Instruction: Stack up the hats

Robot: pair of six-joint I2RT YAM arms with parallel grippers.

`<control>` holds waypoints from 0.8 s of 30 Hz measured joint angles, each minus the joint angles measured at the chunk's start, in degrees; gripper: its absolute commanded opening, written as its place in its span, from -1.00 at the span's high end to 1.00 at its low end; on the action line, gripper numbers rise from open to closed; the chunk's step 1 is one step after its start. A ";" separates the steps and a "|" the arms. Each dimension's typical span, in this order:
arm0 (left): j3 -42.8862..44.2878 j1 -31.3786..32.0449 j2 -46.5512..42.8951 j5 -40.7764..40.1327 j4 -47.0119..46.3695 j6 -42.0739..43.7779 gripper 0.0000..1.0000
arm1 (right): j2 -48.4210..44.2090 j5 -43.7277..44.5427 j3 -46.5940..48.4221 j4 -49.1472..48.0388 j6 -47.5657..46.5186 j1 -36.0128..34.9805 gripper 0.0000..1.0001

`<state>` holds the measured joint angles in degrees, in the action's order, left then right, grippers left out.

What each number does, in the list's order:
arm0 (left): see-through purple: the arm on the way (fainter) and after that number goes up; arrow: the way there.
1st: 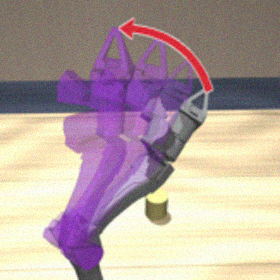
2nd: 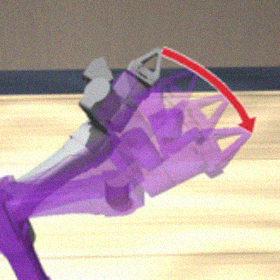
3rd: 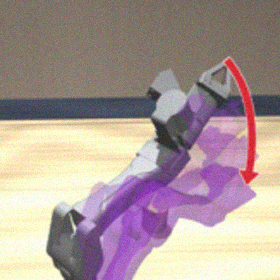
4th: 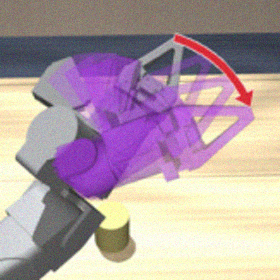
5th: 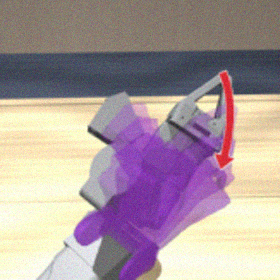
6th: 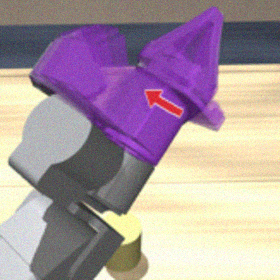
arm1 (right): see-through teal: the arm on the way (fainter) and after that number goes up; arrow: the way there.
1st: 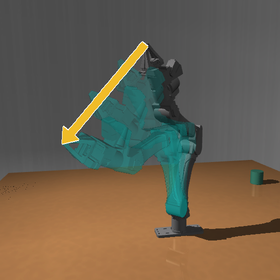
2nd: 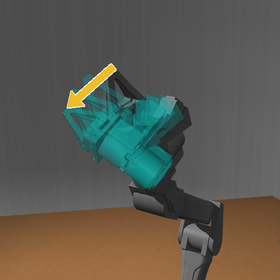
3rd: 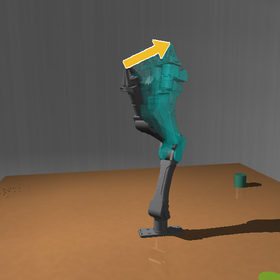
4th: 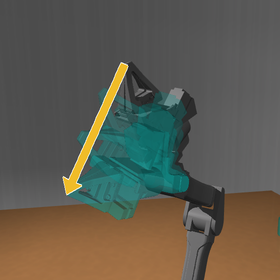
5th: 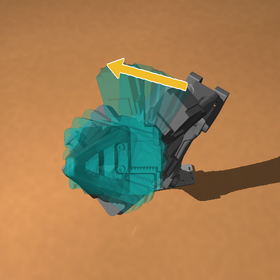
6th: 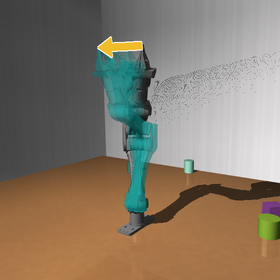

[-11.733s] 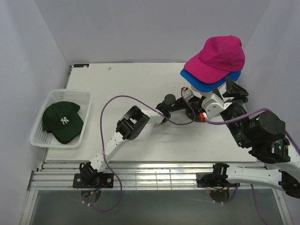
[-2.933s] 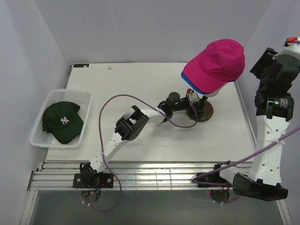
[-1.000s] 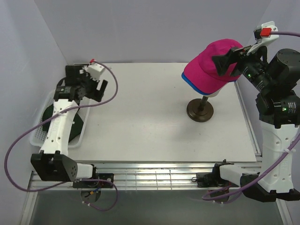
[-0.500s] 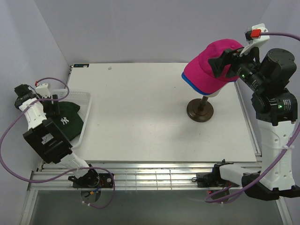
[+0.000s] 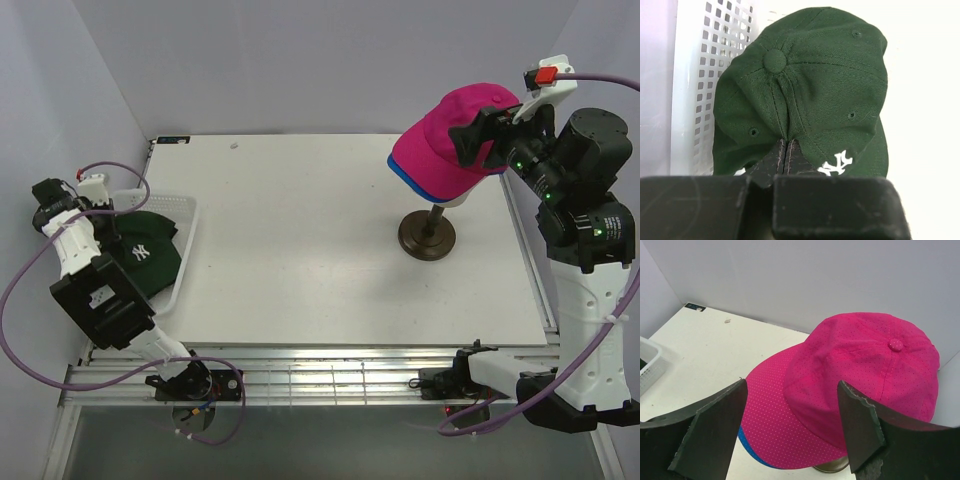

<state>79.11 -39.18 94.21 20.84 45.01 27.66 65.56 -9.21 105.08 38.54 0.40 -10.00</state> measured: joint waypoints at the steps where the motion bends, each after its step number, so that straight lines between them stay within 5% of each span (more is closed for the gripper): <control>1: 0.04 0.00 0.00 0.24 0.02 -0.11 1.00 | 0.00 0.09 0.00 0.00 -0.31 -0.04 -0.55; 24: 17.81 0.46 -8.37 12.20 2.62 -7.54 1.00 | -1.14 -0.37 -1.05 -0.07 -2.75 -0.42 -0.53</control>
<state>96.92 -38.72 85.84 33.04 47.64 20.12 64.42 -9.58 104.03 38.48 -2.35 -10.41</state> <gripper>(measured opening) 0.009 0.774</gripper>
